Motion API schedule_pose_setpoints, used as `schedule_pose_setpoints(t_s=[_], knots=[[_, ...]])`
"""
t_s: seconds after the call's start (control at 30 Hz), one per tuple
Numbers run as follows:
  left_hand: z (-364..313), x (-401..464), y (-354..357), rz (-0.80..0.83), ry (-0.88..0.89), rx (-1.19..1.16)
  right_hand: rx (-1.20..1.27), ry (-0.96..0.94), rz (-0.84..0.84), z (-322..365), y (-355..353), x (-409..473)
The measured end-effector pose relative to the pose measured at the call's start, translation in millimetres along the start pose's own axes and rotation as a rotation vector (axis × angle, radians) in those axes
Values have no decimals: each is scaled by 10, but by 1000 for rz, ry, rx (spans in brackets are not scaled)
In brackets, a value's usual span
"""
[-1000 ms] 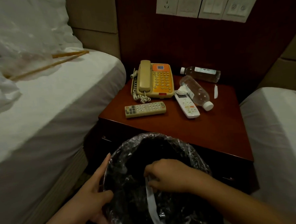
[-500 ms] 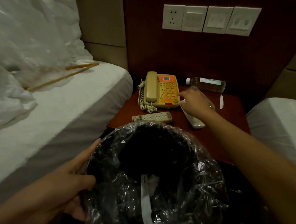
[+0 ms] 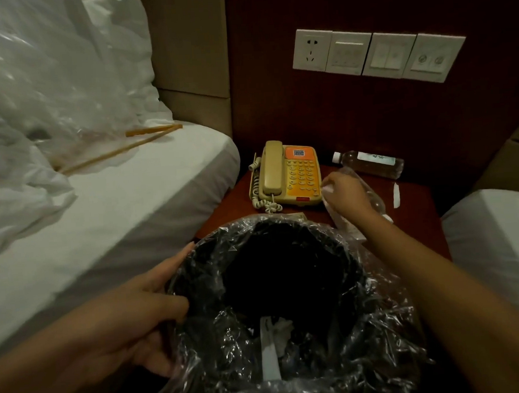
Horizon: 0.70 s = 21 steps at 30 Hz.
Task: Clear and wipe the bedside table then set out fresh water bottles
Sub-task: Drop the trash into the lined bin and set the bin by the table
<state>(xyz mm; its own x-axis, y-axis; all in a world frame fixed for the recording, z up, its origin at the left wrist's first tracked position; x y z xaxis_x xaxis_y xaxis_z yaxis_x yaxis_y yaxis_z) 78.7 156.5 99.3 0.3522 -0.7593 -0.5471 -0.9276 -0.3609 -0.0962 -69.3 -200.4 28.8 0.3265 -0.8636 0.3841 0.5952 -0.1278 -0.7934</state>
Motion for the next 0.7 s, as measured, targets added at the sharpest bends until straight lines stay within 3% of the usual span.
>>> schedule_pose_setpoints(t_s=[0.1, 0.2, 0.37, 0.53, 0.7], knots=[[-24, 13, 3, -12, -13, -29, 387, -16, -59, 410, -489, -227], [-46, 14, 12, -12, -18, -24, 548, -194, 54, 871, -968, -631], [-28, 14, 40, -60, -19, -9, 329, -489, 422, 1171, -1094, -1268], [77, 3, 53, -64, -16, -26, 20, -576, 679, 1024, -839, -1476], [135, 24, 52, -79, 3, -20, 74, -548, 608, 977, -903, -1411]])
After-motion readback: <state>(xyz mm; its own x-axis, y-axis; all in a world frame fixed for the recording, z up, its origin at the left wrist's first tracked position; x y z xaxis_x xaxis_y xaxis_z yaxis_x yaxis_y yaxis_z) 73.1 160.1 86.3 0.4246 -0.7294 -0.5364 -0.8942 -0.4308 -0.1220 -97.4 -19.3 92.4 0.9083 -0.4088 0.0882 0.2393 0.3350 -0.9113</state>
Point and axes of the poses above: each hand's wrist, its own x-axis towards the middle knuckle, its own y-axis out of the palm, z = x × y, the point moved 1 cm from there along x, towards the middle knuckle, and after that the axes turned 9 degrees about -z, right-handed, at the moved point
